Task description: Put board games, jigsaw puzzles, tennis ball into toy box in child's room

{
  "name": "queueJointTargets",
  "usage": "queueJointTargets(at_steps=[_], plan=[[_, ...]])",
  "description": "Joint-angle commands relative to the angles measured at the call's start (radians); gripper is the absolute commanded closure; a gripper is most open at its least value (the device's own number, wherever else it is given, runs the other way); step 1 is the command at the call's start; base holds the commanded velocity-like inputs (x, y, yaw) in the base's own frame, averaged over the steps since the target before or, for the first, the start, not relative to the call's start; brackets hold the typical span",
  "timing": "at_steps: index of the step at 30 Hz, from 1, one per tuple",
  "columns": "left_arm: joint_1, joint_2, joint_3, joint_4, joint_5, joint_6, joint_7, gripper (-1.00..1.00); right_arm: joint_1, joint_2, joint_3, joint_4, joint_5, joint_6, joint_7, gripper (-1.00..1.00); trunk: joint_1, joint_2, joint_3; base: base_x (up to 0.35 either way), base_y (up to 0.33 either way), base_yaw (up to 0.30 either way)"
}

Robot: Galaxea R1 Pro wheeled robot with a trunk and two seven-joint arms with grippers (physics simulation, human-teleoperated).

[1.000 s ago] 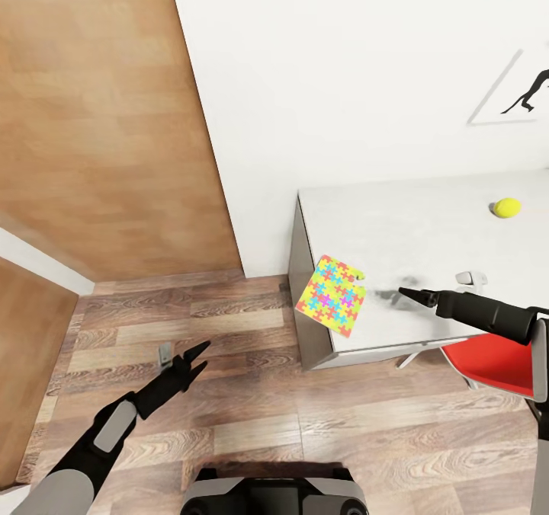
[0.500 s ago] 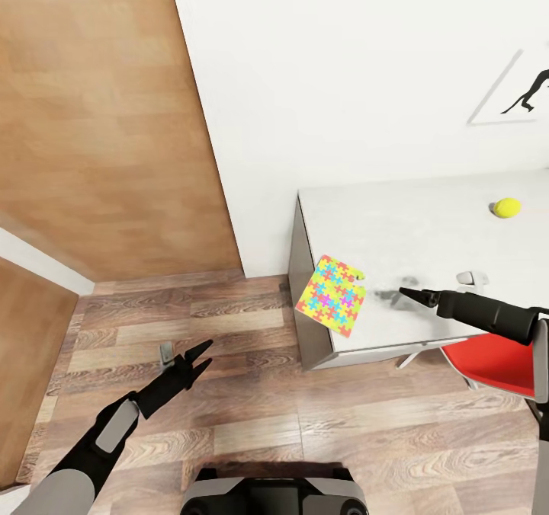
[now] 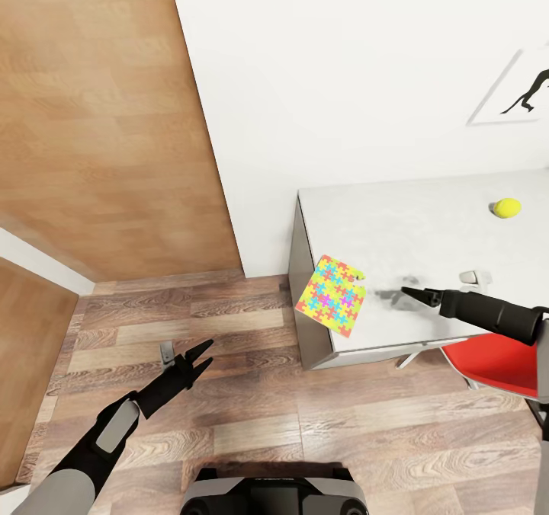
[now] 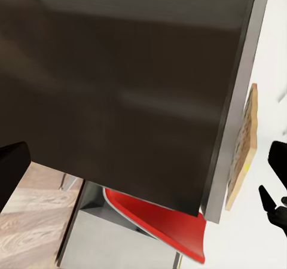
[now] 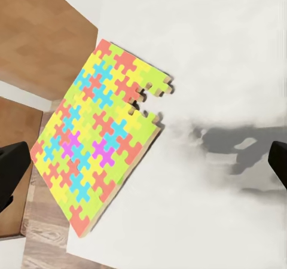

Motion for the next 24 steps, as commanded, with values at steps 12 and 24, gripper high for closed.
queueJointTargets(at_steps=[12,24], plan=[[0.000,-0.001,-0.006,-0.006,0.006,0.007,-0.002,-1.00,0.000,0.000,-0.029,-0.002,0.007,0.006,0.009,-1.00,0.001,-0.002,-0.001,0.000,0.000,-0.112],[0.000,-0.001,-0.024,-0.011,0.006,0.007,-0.003,-1.00,0.000,0.000,-0.037,-0.003,0.007,0.006,0.009,-1.00,0.001,-0.002,-0.001,0.000,0.000,-0.095]])
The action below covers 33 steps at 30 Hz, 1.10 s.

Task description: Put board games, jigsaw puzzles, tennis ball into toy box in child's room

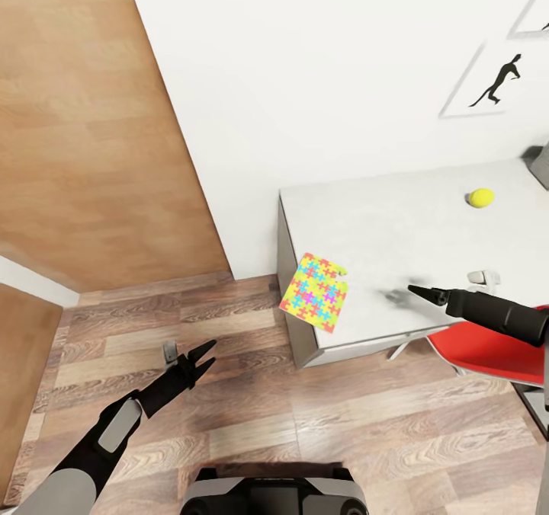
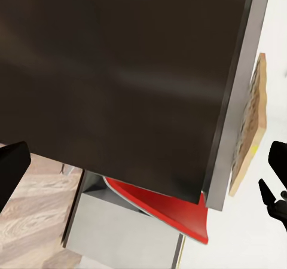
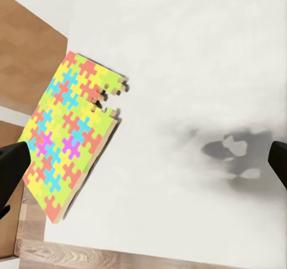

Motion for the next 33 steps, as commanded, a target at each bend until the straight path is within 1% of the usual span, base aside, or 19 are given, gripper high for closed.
queueJointTargets(at_steps=[1,9,12,17,18,21,22,24,25,27,33], plan=[[0.000,0.000,0.000,0.000,0.006,0.008,-0.001,-1.00,-0.001,0.000,-0.001,-0.001,0.008,0.006,0.009,-1.00,0.001,-0.002,-0.001,0.000,0.000,-0.039],[0.000,-0.001,-0.004,-0.002,0.005,0.007,0.002,-1.00,-0.001,0.000,-0.002,-0.003,0.008,0.006,0.009,-1.00,0.001,-0.002,-0.001,0.000,0.000,-0.022],[-0.001,-0.002,-0.011,-0.002,0.005,0.007,0.003,-1.00,-0.001,0.000,-0.002,-0.004,0.008,0.006,0.009,-1.00,0.001,-0.002,-0.001,0.000,0.000,-0.009],[-0.002,-0.007,-0.037,-0.003,0.006,0.006,0.003,-1.00,0.001,0.000,-0.003,-0.005,0.008,0.006,0.009,-1.00,0.001,-0.002,-0.001,0.000,0.000,-0.005],[-0.002,-0.007,-0.037,-0.003,0.006,0.006,0.003,-1.00,0.001,0.000,-0.003,-0.005,0.008,0.006,0.009,-1.00,0.001,-0.002,-0.001,0.000,0.000,-0.003],[-0.010,-0.026,-0.055,-0.003,0.004,0.005,0.005,-1.00,0.005,0.000,-0.003,-0.005,0.008,0.006,0.009,-1.00,0.001,-0.002,-0.001,0.000,0.000,-0.002],[-0.010,-0.026,-0.055,-0.003,0.004,0.005,0.005,-1.00,0.005,0.000,-0.003,-0.005,0.008,0.006,0.009,-1.00,0.001,-0.002,-0.001,0.000,0.000,-0.002],[-0.019,-0.038,-0.064,-0.003,0.002,0.005,0.006,-1.00,0.008,0.000,-0.004,-0.005,0.008,0.006,0.009,-1.00,0.001,-0.002,-0.001,0.000,0.000,-0.001],[-0.019,-0.038,-0.064,-0.003,0.002,0.005,0.006,-1.00,0.008,0.000,-0.004,-0.005,0.008,0.006,0.009,-1.00,0.001,-0.002,-0.001,0.000,0.000,-0.001],[-0.025,-0.046,-0.069,-0.003,0.002,0.004,0.007,-1.00,0.009,0.000,-0.005,-0.005,0.008,0.006,0.009,-1.00,0.001,-0.002,-0.001,0.000,0.000,0.000],[-0.030,-0.053,-0.074,-0.003,0.002,0.003,0.007,-1.00,0.011,-0.001,-0.007,-0.005,0.007,0.006,0.009,-1.00,0.001,-0.002,-0.001,0.000,0.000,0.000]])
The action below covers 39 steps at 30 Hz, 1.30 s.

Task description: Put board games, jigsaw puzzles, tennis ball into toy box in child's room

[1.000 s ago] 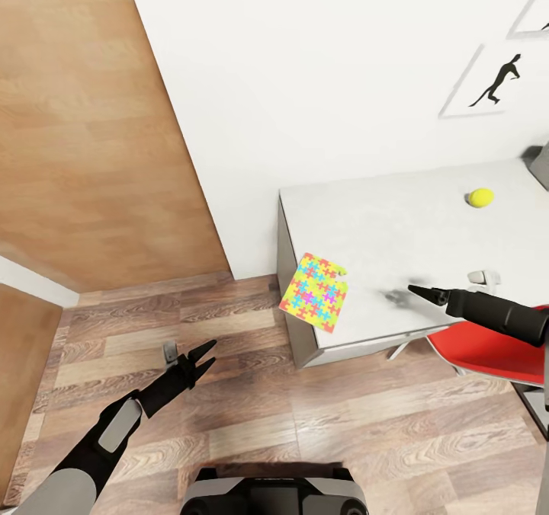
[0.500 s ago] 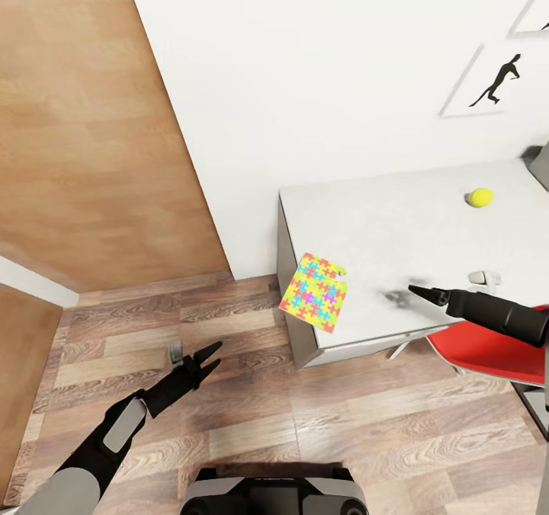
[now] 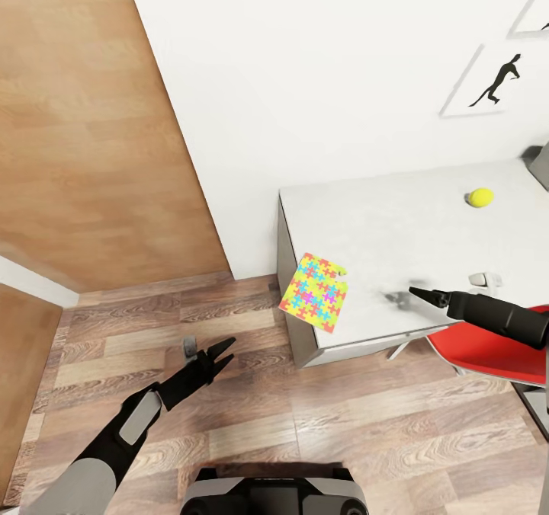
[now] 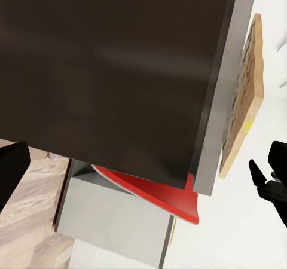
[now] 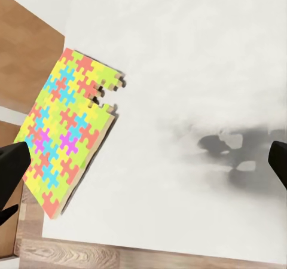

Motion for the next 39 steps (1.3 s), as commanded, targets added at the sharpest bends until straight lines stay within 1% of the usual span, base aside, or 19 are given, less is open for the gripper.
queueJointTargets(at_steps=[1,13,18,21,22,24,32,39], plan=[[-0.002,-0.001,-0.006,0.000,0.010,0.007,0.001,-1.00,-0.001,0.000,-0.002,-0.001,0.008,0.006,0.009,-1.00,0.001,-0.002,-0.001,0.000,0.000,0.000],[-0.007,-0.011,-0.009,0.000,0.003,-0.005,0.005,-1.00,0.000,0.001,-0.003,-0.001,0.008,0.006,0.009,-1.00,0.001,-0.002,-0.001,0.000,0.000,0.000],[-0.016,-0.019,-0.009,-0.003,-0.011,-0.008,0.007,-1.00,0.001,0.001,-0.003,-0.001,0.008,0.006,0.009,-1.00,0.001,-0.002,-0.001,0.000,0.000,0.000],[-0.024,-0.030,-0.010,-0.004,-0.031,-0.009,0.009,-1.00,0.001,0.001,-0.005,-0.001,0.008,0.006,0.009,-1.00,0.001,-0.002,-0.001,0.000,0.000,0.000],[-0.024,-0.030,-0.010,-0.004,-0.031,-0.009,0.009,-1.00,0.001,0.001,-0.005,-0.001,0.008,0.006,0.009,-1.00,0.001,-0.002,-0.001,0.000,0.000,0.000],[-0.027,-0.035,-0.010,-0.005,-0.042,-0.009,0.009,-1.00,0.001,0.001,-0.009,-0.001,0.008,0.006,0.009,-1.00,0.001,-0.002,-0.001,0.000,0.000,0.000],[-0.031,-0.040,-0.010,-0.010,-0.054,-0.009,0.009,-1.00,0.001,0.000,-0.018,-0.001,0.008,0.006,0.010,-1.00,0.001,-0.002,-0.001,0.000,0.000,0.000],[-0.033,-0.042,-0.010,-0.035,-0.059,-0.008,0.008,-1.00,0.001,-0.001,-0.023,-0.001,0.008,0.006,0.011,-1.00,0.001,-0.002,-0.001,0.000,0.000,0.000]])
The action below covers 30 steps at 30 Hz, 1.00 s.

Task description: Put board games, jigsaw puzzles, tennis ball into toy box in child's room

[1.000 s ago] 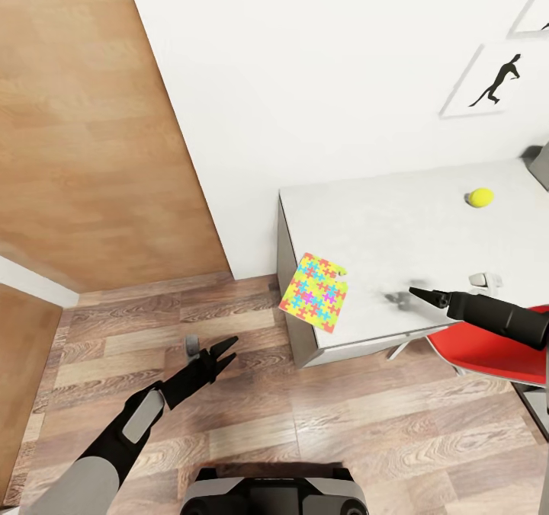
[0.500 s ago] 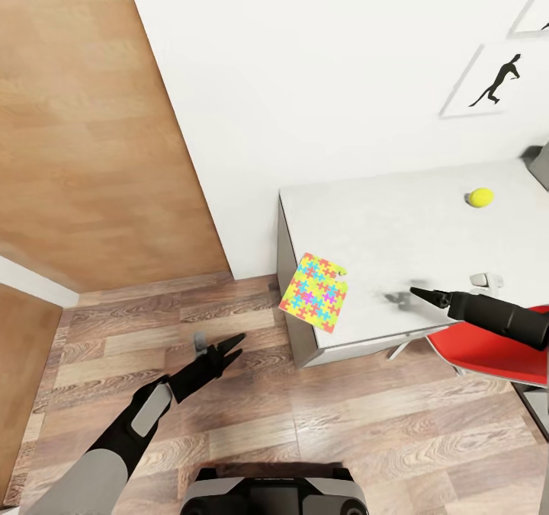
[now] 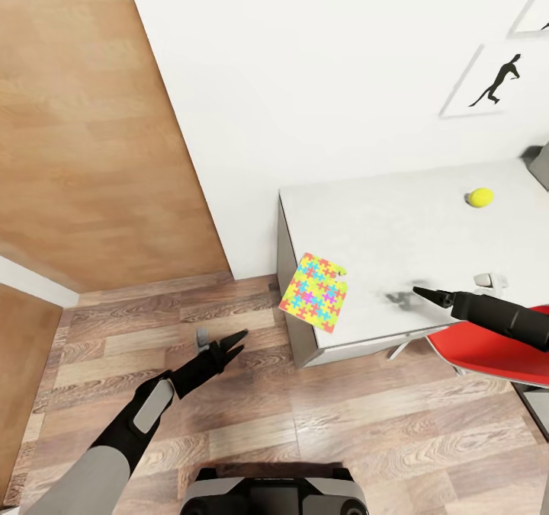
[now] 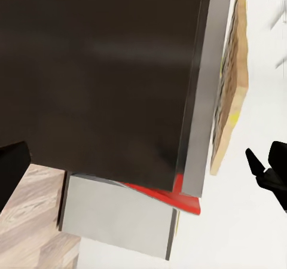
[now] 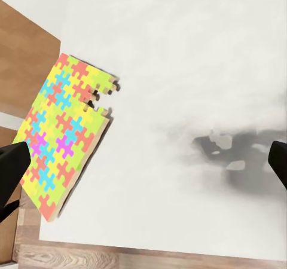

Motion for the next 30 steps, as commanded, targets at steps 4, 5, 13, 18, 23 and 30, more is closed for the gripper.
queueJointTargets(at_steps=[4,5,13,18,23,30], plan=[[0.000,0.001,-0.004,-0.015,0.009,0.008,0.000,-1.00,-0.001,0.000,-0.004,-0.001,0.008,0.006,0.012,-1.00,0.001,-0.002,-0.001,0.000,0.000,0.000],[0.000,0.001,-0.004,-0.021,0.009,0.008,0.000,-1.00,-0.001,0.000,-0.005,-0.001,0.008,0.006,0.013,-1.00,0.001,-0.002,-0.001,0.000,0.000,0.000],[0.000,0.001,-0.004,-0.037,0.006,0.010,0.000,-1.00,-0.001,-0.001,-0.015,-0.001,0.008,0.006,0.023,-1.00,0.001,-0.002,-0.001,0.000,0.000,0.000],[0.000,0.001,-0.004,-0.041,0.004,0.011,0.000,-1.00,-0.001,-0.001,-0.019,-0.001,0.008,0.006,0.048,-1.00,0.001,-0.002,-0.001,0.000,0.000,0.000],[0.000,0.002,-0.004,-0.042,0.004,0.012,0.001,-1.00,-0.001,-0.001,-0.020,-0.001,0.008,0.006,0.076,-1.00,0.001,-0.002,-0.001,0.000,0.000,-0.038],[0.001,0.004,-0.003,-0.043,0.004,0.013,0.000,-1.00,-0.001,-0.001,-0.022,-0.001,0.008,0.005,0.099,-1.00,0.001,-0.002,-0.001,0.000,0.000,-0.152]])
